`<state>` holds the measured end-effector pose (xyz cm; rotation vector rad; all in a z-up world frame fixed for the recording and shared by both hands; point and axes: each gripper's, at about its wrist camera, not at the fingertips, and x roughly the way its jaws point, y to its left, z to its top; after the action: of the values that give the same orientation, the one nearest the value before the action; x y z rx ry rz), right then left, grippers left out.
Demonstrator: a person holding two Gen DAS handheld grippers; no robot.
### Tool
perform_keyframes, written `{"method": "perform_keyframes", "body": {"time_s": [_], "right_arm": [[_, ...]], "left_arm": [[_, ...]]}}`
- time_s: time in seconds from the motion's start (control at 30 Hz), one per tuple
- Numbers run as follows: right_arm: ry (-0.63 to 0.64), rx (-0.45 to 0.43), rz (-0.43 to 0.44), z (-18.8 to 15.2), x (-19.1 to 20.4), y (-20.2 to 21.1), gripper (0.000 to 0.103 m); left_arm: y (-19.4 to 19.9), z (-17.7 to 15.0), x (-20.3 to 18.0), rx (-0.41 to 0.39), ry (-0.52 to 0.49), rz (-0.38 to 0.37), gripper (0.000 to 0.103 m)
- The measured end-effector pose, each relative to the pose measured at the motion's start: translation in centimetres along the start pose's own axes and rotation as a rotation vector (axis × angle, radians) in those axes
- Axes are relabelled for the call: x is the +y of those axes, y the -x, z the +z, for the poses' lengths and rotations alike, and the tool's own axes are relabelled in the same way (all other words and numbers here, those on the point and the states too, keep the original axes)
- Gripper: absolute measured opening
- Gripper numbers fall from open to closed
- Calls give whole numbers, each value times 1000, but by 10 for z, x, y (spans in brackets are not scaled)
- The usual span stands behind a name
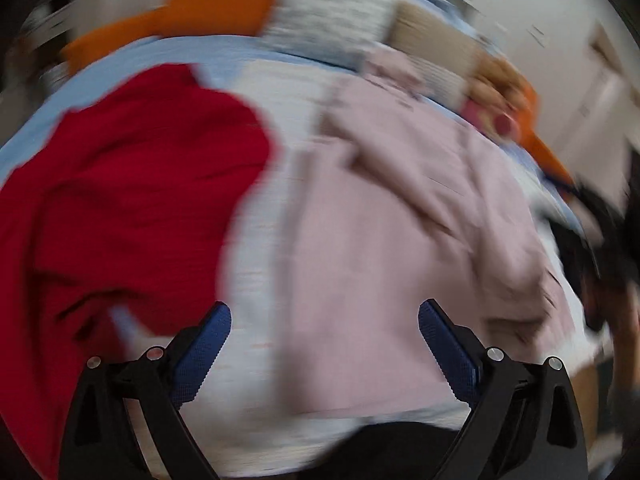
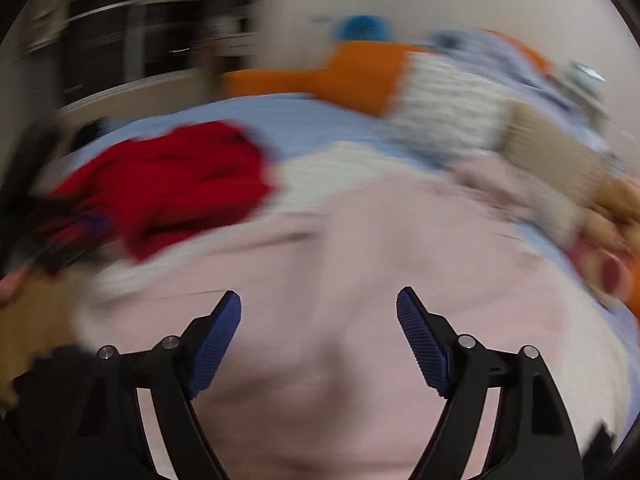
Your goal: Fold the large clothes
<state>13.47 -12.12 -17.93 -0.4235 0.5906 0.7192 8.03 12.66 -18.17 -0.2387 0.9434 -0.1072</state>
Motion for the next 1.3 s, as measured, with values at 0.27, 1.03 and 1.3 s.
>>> {"method": "perform_keyframes", "body": {"time_s": [0.27, 1.03, 1.3], "right_arm": [[335, 224, 200, -3, 153, -77, 73], [-23, 289, 324, 31, 116, -108, 5], [-434, 49, 570, 29, 30, -38, 5]], "left_arm": [[24, -33, 67, -24, 125, 1, 96], [24, -36, 108, -29, 196, -23, 96], [-27, 55, 76, -17, 158, -173, 96]]}}
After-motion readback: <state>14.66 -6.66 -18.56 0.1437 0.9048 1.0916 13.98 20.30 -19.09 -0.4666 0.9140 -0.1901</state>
